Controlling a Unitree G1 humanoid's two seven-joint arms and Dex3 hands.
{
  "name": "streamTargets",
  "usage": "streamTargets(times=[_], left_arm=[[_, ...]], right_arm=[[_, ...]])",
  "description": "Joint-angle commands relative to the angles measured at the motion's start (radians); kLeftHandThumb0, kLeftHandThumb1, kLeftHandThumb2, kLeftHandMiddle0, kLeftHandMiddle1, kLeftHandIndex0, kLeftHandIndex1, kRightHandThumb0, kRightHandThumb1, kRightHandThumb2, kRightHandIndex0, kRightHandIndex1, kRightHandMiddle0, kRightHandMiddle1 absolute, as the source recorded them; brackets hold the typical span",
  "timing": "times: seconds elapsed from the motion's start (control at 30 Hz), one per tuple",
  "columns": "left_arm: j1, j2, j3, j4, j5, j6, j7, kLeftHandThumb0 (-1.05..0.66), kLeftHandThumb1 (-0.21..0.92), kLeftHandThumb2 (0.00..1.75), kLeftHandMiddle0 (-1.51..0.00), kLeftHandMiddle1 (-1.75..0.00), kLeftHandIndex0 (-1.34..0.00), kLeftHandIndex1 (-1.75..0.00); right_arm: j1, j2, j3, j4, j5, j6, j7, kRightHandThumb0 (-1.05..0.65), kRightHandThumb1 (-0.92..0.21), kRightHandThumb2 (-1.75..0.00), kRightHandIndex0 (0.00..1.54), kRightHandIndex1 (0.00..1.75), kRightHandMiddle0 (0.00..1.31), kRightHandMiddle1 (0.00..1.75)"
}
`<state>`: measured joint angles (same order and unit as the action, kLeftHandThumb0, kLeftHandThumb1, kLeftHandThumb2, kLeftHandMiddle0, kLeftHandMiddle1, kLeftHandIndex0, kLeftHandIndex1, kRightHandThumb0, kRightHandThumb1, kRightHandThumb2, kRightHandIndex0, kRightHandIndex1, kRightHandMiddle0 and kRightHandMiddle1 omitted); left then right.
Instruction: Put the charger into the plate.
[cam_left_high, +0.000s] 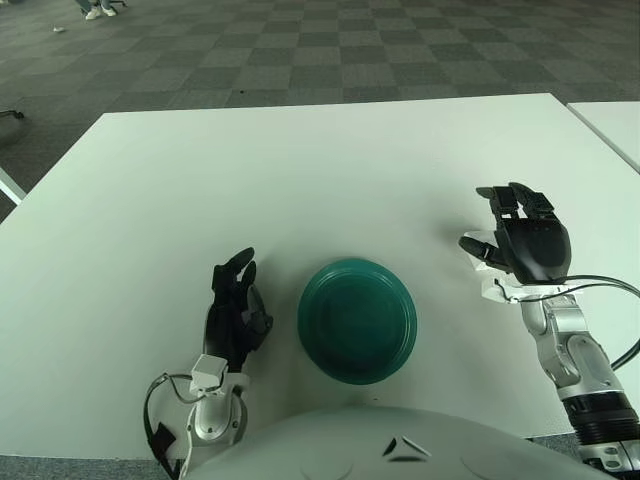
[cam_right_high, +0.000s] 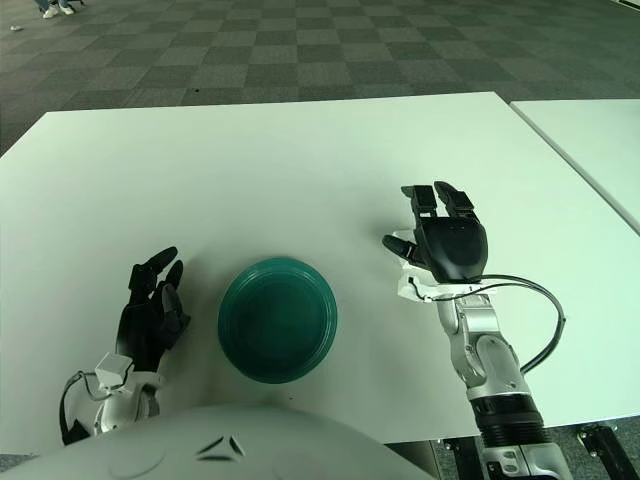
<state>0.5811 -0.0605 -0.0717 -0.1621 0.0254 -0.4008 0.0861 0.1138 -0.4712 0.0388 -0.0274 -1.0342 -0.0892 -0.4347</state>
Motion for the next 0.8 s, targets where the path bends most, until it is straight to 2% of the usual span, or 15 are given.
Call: streamTargets(times=[0.0,0.5,0.77], left_arm=[[0.001,0.009,0.014,0.000,-0.005,0.017,-0.008,-0.72,0.92,0.87,-0.32,-0.02,0.00,-0.86],[-0.006,0.008,0.015,0.003,0.013,0.019,-0.010,-0.70,0.92,0.89,-0.27,0.00,0.00,-0.79],[-0.008,0.011,0.013,0.000,0.007,0.027,-0.019,-0.70,0.92,0.89,-0.27,0.00,0.00,-0.78]], right_arm=[[0.015,-0.016,0.010,-0.010,0.018,0.011,0.024,-0.98,-0.92,-0.87,0.35,0.15,0.00,0.88],[0.030,-0.035,0.046,-0.006,0.044,0.026,0.116,-0.97,-0.92,-0.86,0.31,0.11,0.00,0.74],[0.012,-0.058,0.064,0.054,0.055,0.023,0.145,-0.96,-0.92,-0.79,0.31,0.10,0.00,0.71]])
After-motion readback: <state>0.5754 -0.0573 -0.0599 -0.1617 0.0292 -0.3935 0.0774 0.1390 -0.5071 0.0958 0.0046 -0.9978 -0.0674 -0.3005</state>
